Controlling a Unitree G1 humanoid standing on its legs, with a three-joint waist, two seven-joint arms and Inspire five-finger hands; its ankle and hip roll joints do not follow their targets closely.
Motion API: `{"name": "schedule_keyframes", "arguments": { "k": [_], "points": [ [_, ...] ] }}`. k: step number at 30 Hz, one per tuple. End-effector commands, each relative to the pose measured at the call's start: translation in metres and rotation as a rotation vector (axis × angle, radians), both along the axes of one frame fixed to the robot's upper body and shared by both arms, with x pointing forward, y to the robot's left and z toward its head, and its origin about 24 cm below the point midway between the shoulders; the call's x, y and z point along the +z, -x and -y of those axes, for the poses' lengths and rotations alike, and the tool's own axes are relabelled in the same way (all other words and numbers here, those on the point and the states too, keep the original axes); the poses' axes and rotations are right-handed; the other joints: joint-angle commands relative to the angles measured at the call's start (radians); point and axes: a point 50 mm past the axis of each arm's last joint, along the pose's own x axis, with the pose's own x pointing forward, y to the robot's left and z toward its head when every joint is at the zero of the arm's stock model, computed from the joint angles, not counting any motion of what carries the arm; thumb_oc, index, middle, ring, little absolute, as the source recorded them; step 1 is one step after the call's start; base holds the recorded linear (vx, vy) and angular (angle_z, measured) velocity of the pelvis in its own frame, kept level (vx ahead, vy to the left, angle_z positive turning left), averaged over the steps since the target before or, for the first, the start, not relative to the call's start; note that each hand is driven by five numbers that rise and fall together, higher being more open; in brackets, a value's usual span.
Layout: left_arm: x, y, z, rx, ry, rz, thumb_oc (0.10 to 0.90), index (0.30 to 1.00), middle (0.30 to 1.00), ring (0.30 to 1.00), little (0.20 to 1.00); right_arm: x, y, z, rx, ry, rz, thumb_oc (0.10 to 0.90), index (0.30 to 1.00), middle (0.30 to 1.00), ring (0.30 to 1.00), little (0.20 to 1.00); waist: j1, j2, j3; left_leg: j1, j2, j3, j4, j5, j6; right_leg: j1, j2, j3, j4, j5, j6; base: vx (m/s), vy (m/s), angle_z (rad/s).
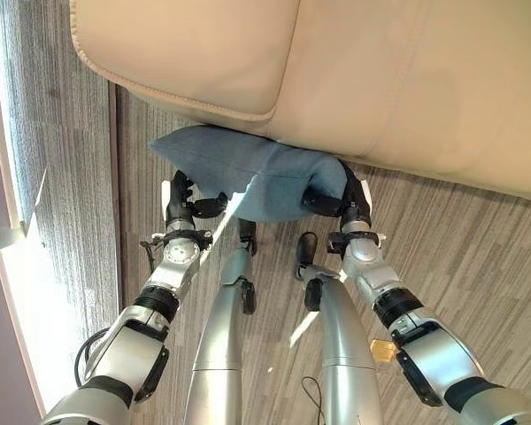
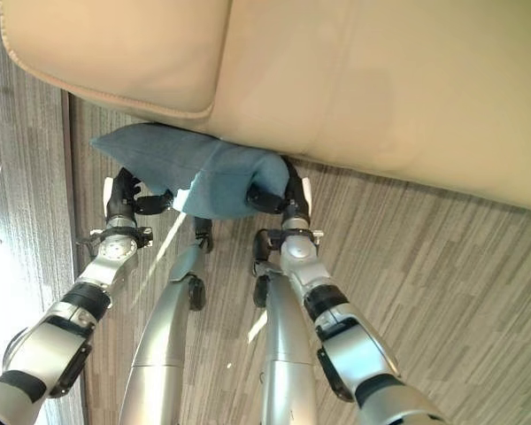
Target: Pick up all the scattered cushions and arrange them neatly on the sofa.
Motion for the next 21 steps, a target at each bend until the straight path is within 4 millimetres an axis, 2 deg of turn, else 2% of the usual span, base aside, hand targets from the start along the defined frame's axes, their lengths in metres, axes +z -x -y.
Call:
{"name": "schedule_keyframes", "arguments": {
  "k": [1,5,10,11,12,15,16,17,21],
  "points": [
    [0.033,0.000,0.052,-0.200,0.022,0.193,0.400,0.300,0.300,0.300,0.300,0.043,0.007,-0.051,0.201,-0.120,0.242,0.400,0.300,0.300,0.300,0.300,0.002,0.024,-0.063,0.062,0.010,-0.017,0.030,-0.180,-0.025,0.019,-0.038,0.073,-0.156,0.089,0.100,-0.01,-0.039,0.05],
    [0.039,0.003,0.057,-0.227,0.062,0.230,0.400,0.300,0.300,0.300,0.300,0.043,0.011,-0.045,0.195,-0.112,0.265,0.400,0.300,0.300,0.300,0.300,-0.002,0.020,-0.063,0.089,0.007,-0.017,-0.001,-0.167,-0.032,0.043,-0.031,0.071,-0.184,0.102,0.104,-0.01,-0.017,0.02],
    [0.034,0.010,0.054,-0.233,0.086,0.236,0.400,0.300,0.300,0.300,0.300,0.027,0.020,-0.031,0.164,-0.150,0.244,0.400,0.300,0.300,0.300,0.300,-0.006,0.019,-0.072,0.151,0.005,-0.017,-0.038,-0.157,-0.035,0.095,-0.019,0.065,-0.216,0.117,0.109,-0.01,-0.016,0.00],
    [0.026,0.015,0.053,-0.238,0.119,0.224,0.400,0.300,0.300,0.300,0.300,0.016,0.026,-0.025,0.150,-0.177,0.218,0.400,0.300,0.300,0.300,0.300,-0.008,0.018,-0.080,0.194,0.002,-0.019,-0.057,-0.154,-0.038,0.132,-0.015,0.061,-0.234,0.125,0.110,-0.02,-0.036,0.00],
    [0.026,0.015,0.053,-0.238,0.119,0.223,0.400,0.300,0.300,0.300,0.300,0.015,0.026,-0.025,0.150,-0.177,0.217,0.400,0.300,0.300,0.300,0.300,-0.008,0.019,-0.079,0.197,0.002,-0.019,-0.059,-0.153,-0.038,0.135,-0.015,0.061,-0.235,0.125,0.110,-0.02,-0.039,-0.01],
    [0.010,0.025,0.055,-0.255,0.173,0.188,0.400,0.300,0.300,0.300,0.300,-0.006,0.037,-0.018,0.135,-0.229,0.160,0.400,0.300,0.300,0.300,0.300,-0.015,0.017,-0.087,0.279,-0.001,-0.019,-0.087,-0.152,-0.041,0.214,-0.010,0.052,-0.268,0.133,0.111,0.01,-0.024,0.00],
    [-0.006,0.035,0.057,-0.280,0.207,0.146,0.400,0.300,0.300,0.300,0.300,-0.026,0.048,-0.013,0.127,-0.246,0.102,0.400,0.300,0.300,0.300,0.300,-0.021,0.012,-0.092,0.354,-0.004,-0.023,-0.110,-0.153,-0.044,0.283,-0.008,0.048,-0.296,0.140,0.113,0.03,-0.034,-0.04],
    [-0.006,0.035,0.057,-0.280,0.207,0.145,0.400,0.300,0.300,0.300,0.300,-0.026,0.048,-0.013,0.127,-0.246,0.101,0.400,0.300,0.300,0.300,0.300,-0.021,0.012,-0.091,0.358,-0.004,-0.023,-0.112,-0.153,-0.044,0.287,-0.008,0.047,-0.298,0.140,0.113,0.03,-0.018,-0.06],
    [-0.035,0.055,0.060,-0.320,0.251,0.053,0.400,0.300,0.300,0.300,0.300,-0.057,0.071,-0.004,0.114,-0.262,0.011,0.400,0.300,0.300,0.300,0.300,-0.041,0.000,-0.091,0.513,-0.009,-0.013,-0.152,-0.159,-0.051,0.439,-0.005,0.038,-0.356,0.152,0.119,0.04,-0.006,-0.06]
  ]
}}
